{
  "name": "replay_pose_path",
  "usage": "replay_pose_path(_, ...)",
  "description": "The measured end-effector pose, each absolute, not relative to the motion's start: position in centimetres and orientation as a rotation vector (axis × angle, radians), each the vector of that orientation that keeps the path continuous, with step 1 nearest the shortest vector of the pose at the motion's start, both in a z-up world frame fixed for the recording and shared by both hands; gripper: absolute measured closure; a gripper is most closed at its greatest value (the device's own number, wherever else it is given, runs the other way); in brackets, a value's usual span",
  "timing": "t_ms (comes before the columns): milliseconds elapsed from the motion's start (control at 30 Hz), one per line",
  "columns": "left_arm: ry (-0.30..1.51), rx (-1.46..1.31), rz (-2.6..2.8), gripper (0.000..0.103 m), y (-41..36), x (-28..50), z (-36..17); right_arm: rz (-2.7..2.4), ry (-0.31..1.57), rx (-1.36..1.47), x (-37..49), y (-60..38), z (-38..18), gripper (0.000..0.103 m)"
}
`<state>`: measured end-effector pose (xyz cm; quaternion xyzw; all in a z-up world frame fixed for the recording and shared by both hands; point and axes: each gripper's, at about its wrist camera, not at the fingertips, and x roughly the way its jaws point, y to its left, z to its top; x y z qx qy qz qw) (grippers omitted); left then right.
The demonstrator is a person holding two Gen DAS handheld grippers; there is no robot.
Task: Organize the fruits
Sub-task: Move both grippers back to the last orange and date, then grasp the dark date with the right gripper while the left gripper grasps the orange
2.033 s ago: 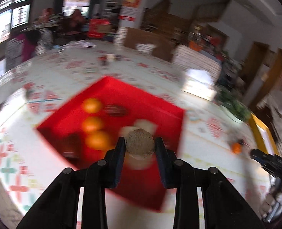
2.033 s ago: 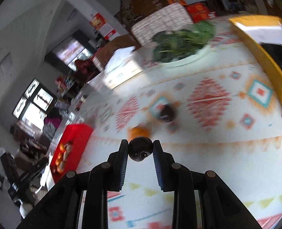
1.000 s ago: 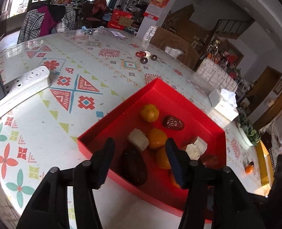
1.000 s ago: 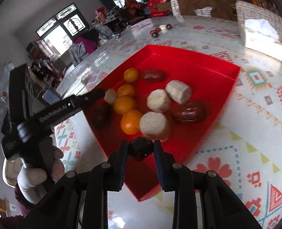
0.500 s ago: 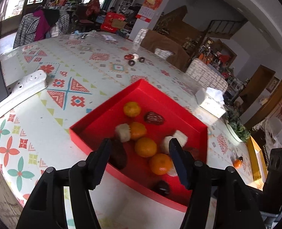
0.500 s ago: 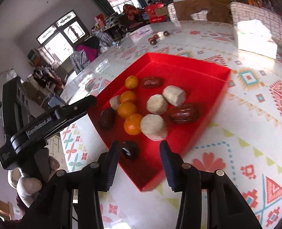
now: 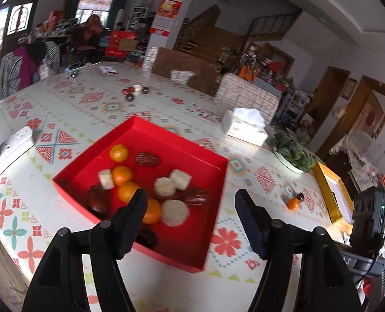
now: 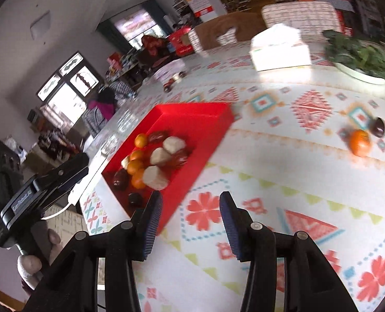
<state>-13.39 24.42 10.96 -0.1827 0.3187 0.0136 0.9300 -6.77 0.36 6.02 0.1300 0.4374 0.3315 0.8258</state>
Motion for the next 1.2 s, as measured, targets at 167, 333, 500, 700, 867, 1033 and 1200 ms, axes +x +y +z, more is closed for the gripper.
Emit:
replay_pose_path(167,0.663,-0.34,-0.021,0.033,21.4,-13.3,11.6,0.649,0.901,0.308,-6.6,-3.7,6.4,0.051)
replay_pose_path(333,0.667,-0.316,-0.053,0.032,19.1,-12.9,11.9,0.544,0.858,0.329,-5.7,-9.3,7.4,0.051)
replay_pose_path(500,0.69,-0.291,-0.098,0.028,16.3,-11.9,11.4,0.387,0.797,0.342,-4.0,-15.7,9.4,0.051)
replay_pose_path(700,0.738,-0.256,-0.162,0.028,13.1,-10.6,10.2,0.277,0.799,0.34,-0.3,-19.0,9.3,0.051)
replay_pose_path(867,0.775,-0.205,-0.187,0.028,11.0,-10.0,9.3,0.257,0.882,0.325,3.1,-17.3,5.6,0.051)
replay_pose_path(1033,0.792,-0.169,-0.184,0.028,10.0,-9.0,8.7,0.243,0.915,0.301,5.2,-15.6,3.1,0.051)
replay_pose_path(1200,0.815,-0.142,-0.179,0.028,9.1,-7.0,7.6,0.226,0.932,0.274,6.2,-14.8,1.7,0.051)
